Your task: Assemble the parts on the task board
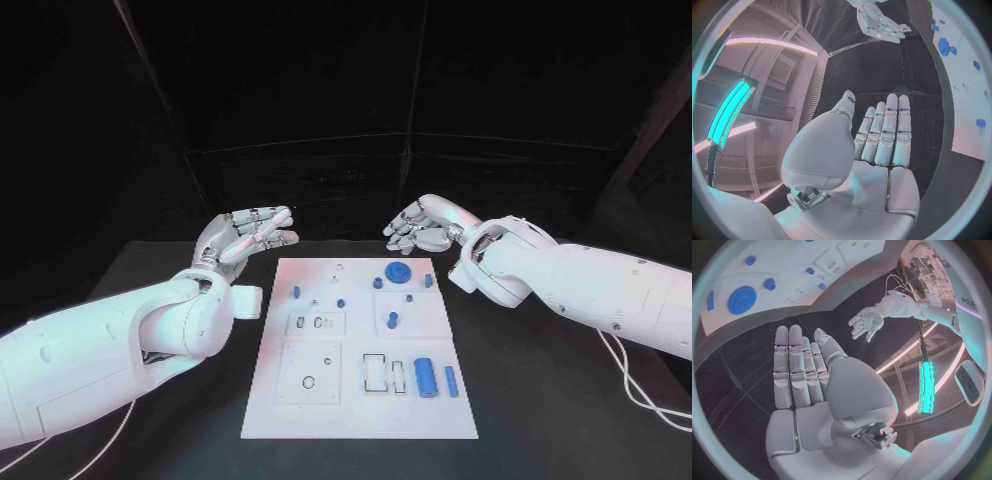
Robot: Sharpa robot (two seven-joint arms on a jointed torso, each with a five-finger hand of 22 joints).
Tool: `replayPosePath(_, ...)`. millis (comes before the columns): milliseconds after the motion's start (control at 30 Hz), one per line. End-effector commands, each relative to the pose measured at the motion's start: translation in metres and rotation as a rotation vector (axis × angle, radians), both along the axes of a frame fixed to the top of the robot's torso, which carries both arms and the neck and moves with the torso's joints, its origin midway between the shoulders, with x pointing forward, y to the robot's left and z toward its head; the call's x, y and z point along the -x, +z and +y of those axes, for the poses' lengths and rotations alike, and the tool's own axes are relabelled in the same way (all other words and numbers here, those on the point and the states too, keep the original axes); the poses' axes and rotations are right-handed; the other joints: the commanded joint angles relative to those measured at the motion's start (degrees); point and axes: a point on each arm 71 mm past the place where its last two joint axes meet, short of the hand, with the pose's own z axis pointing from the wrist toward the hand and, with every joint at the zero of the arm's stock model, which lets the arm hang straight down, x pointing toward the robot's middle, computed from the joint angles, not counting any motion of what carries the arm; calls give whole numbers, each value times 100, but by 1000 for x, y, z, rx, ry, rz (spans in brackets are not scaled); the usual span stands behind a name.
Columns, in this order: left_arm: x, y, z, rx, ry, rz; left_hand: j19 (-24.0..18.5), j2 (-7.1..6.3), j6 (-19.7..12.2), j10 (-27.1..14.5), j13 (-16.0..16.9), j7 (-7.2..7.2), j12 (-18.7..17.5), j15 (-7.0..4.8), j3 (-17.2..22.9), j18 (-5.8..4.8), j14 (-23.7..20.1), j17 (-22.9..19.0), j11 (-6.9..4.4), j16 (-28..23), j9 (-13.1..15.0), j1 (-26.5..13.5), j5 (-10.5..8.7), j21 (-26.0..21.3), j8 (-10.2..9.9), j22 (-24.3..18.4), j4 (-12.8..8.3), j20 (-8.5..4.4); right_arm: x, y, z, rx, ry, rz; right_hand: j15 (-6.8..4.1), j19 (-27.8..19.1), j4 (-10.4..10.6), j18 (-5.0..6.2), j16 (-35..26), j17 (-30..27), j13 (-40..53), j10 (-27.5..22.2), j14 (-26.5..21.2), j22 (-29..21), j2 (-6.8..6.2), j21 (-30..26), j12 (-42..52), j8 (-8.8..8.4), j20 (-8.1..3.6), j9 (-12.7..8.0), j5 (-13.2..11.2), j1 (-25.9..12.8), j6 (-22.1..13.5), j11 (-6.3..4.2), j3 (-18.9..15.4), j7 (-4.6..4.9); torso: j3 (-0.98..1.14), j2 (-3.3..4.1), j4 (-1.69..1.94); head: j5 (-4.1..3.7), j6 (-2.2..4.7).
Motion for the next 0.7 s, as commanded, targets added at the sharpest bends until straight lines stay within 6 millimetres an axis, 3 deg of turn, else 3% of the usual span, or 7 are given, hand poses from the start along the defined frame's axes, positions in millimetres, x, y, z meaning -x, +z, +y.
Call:
replayPosePath(33, 6, 6, -8, -19, -70, -40, 56, 4, 63, 58, 4, -1, -5, 6, 0, 38, 49, 15, 8, -7, -8, 61, 26, 22, -1, -7, -36, 4, -1, 1, 6, 232, -1, -43, -283, 641, -38, 52, 851, 516, 32, 428, 937, 559, -173, 1020, -123, -142, -312, -1, 46, -101, 235, -185, 62, -120, -26, 192, 16, -33, 28)
replayPosePath(233, 17, 11, -16, -7, -115, -43, 66, 10, 78, 73, 3, -5, -11, 3, -1, 37, 57, 23, 4, -16, -9, 68, 26, 19, -4, -12, -51, 0, -2, 5, 18, 387, 1, -100, -313, 747, -29, 47, 2036, 1181, 37, 336, 937, 953, -200, 1672, -240, -256, -346, -3, -9, -277, 217, -170, 146, -127, -42, 377, 50, -77, 101)
replayPosePath(400, 24, 18, -21, 3, -141, -49, 68, 14, 84, 75, 0, -6, -22, 5, -3, 35, 51, 26, 4, -31, -11, 76, 26, 13, -10, -18, -65, -1, -4, 4, 26, 471, 5, -120, -275, 806, -23, 49, 3082, 1977, 15, 33, 929, 1237, -237, 2141, -243, -275, -315, -5, -138, -393, 81, -136, 201, -106, -42, 486, 68, -90, 121)
replayPosePath(567, 26, 22, -22, 6, -150, -54, 67, 18, 87, 75, -2, -5, -34, 8, -5, 32, 41, 28, 6, -49, -13, 80, 26, 5, -18, -25, -78, 0, -5, 3, 32, 523, 16, -118, -248, 750, -18, 39, 3725, 2601, 22, -138, 883, 1524, -276, 2484, -238, -274, -282, -4, -161, -424, -3, -102, 248, -100, -38, 562, 74, -124, 126)
replayPosePath(600, 26, 23, -22, 6, -151, -55, 66, 20, 89, 76, -3, -4, -38, 9, -7, 32, 37, 28, 7, -54, -14, 79, 26, 2, -21, -28, -81, 0, -4, 3, 34, 531, 20, -116, -240, 757, -16, 27, 3949, 2867, 22, -179, 895, 1648, -281, 2594, -241, -275, -276, -5, -166, -426, -29, -94, 258, -103, -42, 583, 73, -125, 141)
replayPosePath(633, 26, 23, -23, 6, -152, -56, 65, 21, 90, 76, -4, -3, -42, 11, -8, 31, 33, 29, 8, -60, -14, 78, 26, -1, -23, -30, -84, 0, -4, 3, 35, 538, 24, -115, -234, 751, -11, 13, 4620, 3748, 26, -222, 974, 1779, -285, 2720, -234, -271, -262, -4, -177, -434, -55, -83, 272, -104, -44, 602, 68, -123, 156)
replayPosePath(700, 26, 24, -23, 7, -154, -58, 64, 21, 90, 76, -4, -2, -43, 11, -9, 31, 32, 29, 8, -62, -15, 78, 26, -2, -24, -31, -85, 1, -4, 3, 37, 548, 28, -112, -216, 705, -14, -2, 5071, 4266, 41, -264, 922, 2002, -305, 2949, -214, -262, -237, 2, -191, -441, -89, -74, 304, -97, -43, 625, 68, -127, 149)
